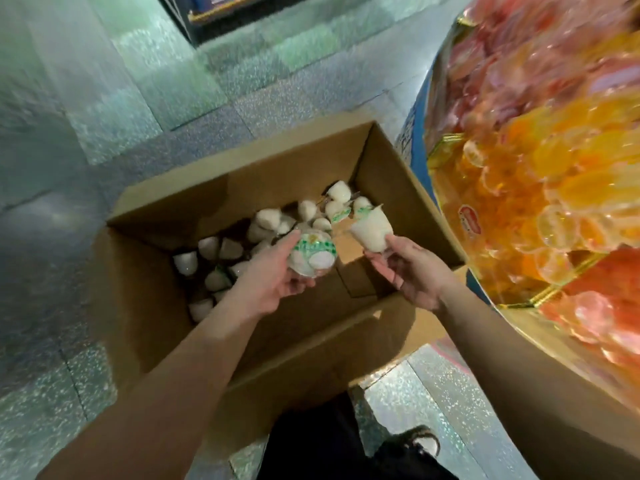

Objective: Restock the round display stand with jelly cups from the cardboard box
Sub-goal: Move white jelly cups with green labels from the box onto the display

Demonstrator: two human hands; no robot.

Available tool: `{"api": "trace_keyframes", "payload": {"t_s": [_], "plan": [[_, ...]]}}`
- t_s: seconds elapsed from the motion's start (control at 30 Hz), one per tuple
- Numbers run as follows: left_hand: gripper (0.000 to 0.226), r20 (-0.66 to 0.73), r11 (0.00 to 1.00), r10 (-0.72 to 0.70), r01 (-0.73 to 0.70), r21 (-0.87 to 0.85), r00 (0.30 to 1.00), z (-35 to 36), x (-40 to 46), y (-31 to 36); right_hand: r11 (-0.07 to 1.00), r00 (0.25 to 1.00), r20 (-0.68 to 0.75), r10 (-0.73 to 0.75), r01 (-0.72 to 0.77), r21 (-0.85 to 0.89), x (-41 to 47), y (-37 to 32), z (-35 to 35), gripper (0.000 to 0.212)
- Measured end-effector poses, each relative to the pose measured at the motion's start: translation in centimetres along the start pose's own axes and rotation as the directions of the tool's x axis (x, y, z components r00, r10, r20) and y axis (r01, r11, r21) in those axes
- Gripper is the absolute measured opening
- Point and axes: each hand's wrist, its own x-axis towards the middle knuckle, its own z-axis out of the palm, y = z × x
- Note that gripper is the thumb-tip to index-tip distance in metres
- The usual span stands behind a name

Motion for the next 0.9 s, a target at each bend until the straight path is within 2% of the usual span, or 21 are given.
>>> {"api": "trace_keyframes", "payload": {"t_s": [0.1, 0.17, 0.23, 0.33, 0.43, 0.5, 0.6, 0.67, 0.8, 0.9], "plan": [[0.038, 0.071, 0.997, 0.035, -0.040, 0.072, 0.997, 6.1, -4.0, 1.2, 0.977, 0.986, 0.097, -0.137, 0.119, 0.176, -6.7, -1.0, -2.9, 0.037], [0.044, 0.108, 0.990, 0.080, -0.092, 0.110, 0.991, 10.7, -6.3, 0.9, 0.959, 0.966, 0.114, -0.234, 0.210, 0.192, -10.9, -1.8, -5.6, 0.040], [0.052, 0.157, 0.974, 0.105, -0.133, 0.181, 0.982, 15.1, -8.6, 0.0, 0.935, 0.933, 0.111, -0.342, 0.325, 0.144, -14.9, -2.4, -9.1, 0.048], [0.053, 0.275, 0.945, 0.093, -0.171, 0.278, 0.957, 21.6, -12.3, -2.3, 0.880, 0.880, 0.075, -0.468, 0.472, -0.047, -21.0, -2.9, -15.1, 0.072], [0.060, 0.334, 0.919, 0.084, -0.203, 0.339, 0.939, 28.1, -15.3, -5.6, 0.824, 0.836, 0.016, -0.549, 0.544, -0.162, -27.5, -2.9, -20.9, 0.074], [0.061, 0.365, 0.900, 0.083, -0.228, 0.373, 0.927, 32.9, -17.4, -8.1, 0.770, 0.792, -0.027, -0.610, 0.585, -0.256, -32.0, -2.6, -25.1, 0.066], [0.055, 0.420, 0.872, 0.082, -0.269, 0.409, 0.904, 40.1, -21.4, -11.6, 0.660, 0.707, -0.087, -0.702, 0.601, -0.451, -38.4, -2.1, -31.7, 0.057], [0.050, 0.484, 0.849, 0.083, -0.316, 0.423, 0.871, 44.5, -23.9, -13.8, 0.626, 0.669, -0.147, -0.728, 0.564, -0.539, -42.2, -1.9, -35.8, 0.050], [0.038, 0.614, 0.812, 0.060, -0.396, 0.429, 0.787, 53.1, -28.4, -18.4, 0.534, 0.579, -0.218, -0.785, 0.457, -0.711, -49.9, -1.3, -42.7, 0.060], [0.028, 0.670, 0.790, 0.032, -0.429, 0.437, 0.742, 58.7, -31.3, -21.8, 0.536, 0.541, -0.296, -0.787, 0.363, -0.762, -54.2, -0.7, -47.5, 0.047]]}}
